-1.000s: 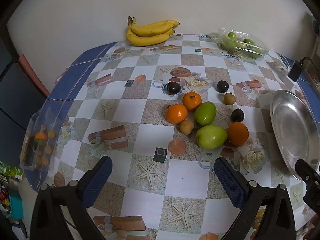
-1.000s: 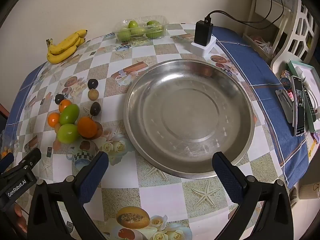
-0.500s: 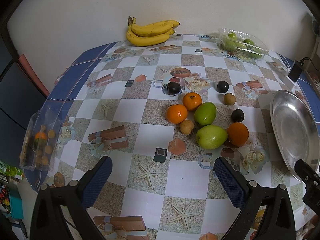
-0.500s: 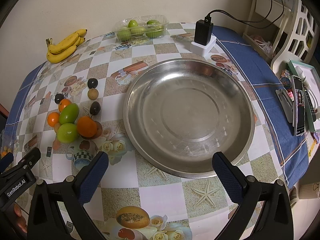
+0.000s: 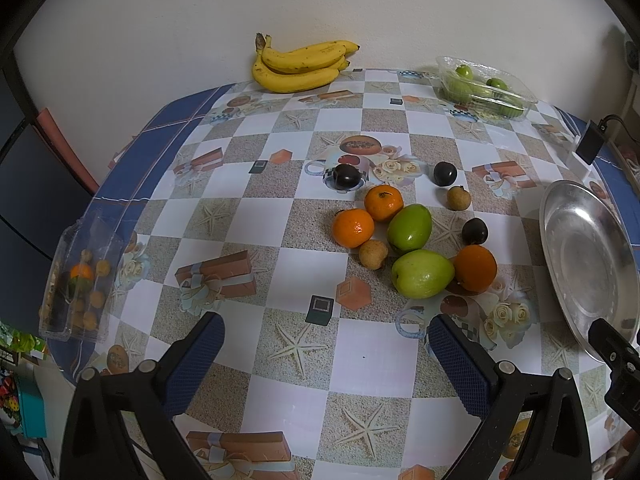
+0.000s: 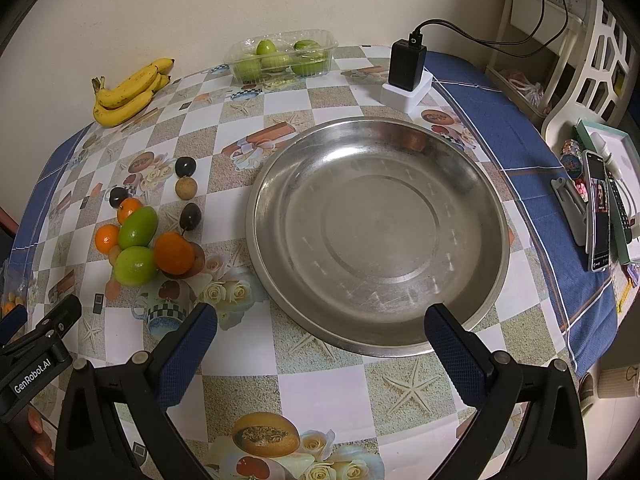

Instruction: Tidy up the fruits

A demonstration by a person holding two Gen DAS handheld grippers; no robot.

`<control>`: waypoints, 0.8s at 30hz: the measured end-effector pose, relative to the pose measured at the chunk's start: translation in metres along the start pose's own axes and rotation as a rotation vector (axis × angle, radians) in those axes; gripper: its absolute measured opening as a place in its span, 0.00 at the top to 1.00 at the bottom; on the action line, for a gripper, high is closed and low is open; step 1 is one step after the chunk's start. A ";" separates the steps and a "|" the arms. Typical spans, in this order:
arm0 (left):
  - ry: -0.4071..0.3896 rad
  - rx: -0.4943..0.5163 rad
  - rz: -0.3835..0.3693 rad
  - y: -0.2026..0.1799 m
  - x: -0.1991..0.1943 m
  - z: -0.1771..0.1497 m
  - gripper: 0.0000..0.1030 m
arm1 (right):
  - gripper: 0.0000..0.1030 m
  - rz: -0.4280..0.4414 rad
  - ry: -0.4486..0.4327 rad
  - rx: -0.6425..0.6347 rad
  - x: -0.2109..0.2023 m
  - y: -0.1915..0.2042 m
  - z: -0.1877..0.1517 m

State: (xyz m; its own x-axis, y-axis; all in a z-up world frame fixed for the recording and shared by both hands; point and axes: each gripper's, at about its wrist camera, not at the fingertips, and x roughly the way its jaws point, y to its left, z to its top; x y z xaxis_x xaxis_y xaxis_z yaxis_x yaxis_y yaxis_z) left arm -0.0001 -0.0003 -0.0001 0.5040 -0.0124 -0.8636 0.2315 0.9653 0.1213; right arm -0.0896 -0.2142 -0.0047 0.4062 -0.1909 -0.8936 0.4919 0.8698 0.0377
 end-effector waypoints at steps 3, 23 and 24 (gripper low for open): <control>0.000 -0.001 -0.001 0.000 0.000 0.000 0.00 | 0.00 0.000 0.000 0.000 0.000 0.000 0.000; -0.002 -0.006 -0.015 -0.001 -0.003 0.002 0.00 | 0.00 0.000 0.001 0.000 0.000 0.000 0.001; -0.002 -0.006 -0.015 -0.001 -0.003 0.002 0.00 | 0.00 0.000 0.002 0.000 0.000 0.000 0.001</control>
State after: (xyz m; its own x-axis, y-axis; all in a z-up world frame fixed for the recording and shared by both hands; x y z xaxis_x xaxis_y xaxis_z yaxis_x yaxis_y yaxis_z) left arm -0.0004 -0.0018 0.0037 0.5025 -0.0275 -0.8642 0.2337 0.9666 0.1051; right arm -0.0890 -0.2144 -0.0045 0.4048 -0.1900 -0.8944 0.4919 0.8698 0.0379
